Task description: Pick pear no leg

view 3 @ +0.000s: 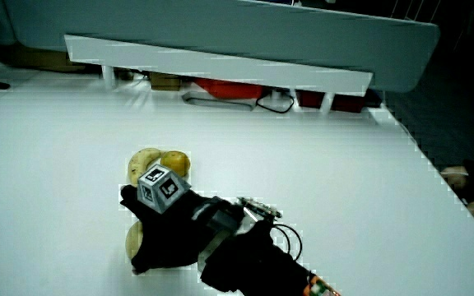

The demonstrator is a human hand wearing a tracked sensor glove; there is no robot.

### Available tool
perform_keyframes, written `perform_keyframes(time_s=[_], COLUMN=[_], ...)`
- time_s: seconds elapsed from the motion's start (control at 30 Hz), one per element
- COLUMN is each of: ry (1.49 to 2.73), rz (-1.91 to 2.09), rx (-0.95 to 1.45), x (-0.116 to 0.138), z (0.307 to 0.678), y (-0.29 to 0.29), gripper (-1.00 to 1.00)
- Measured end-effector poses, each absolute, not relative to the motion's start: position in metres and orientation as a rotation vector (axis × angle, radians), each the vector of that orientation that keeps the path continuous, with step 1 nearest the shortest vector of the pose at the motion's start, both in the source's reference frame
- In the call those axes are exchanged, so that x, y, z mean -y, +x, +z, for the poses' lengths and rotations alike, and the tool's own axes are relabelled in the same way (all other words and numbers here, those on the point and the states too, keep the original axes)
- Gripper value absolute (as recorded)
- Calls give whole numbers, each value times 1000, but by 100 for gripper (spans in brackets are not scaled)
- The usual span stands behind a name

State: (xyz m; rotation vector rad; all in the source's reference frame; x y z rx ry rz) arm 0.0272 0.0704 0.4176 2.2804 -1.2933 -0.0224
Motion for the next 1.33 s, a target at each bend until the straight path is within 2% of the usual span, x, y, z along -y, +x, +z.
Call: perform_keyframes(time_s=[0.2,0.3,0.7,0.97,1.33], ry=[2233,2200,2237,2267,2352], rz=[-55,-80,-23,48,276], rx=[1310,1310,1319,1337,1221], x=[-73,-78,-79,-71,-32], z=[419,430,429,418,370], y=[19,18,17,30,62], gripper=[0,20,100,100,100])
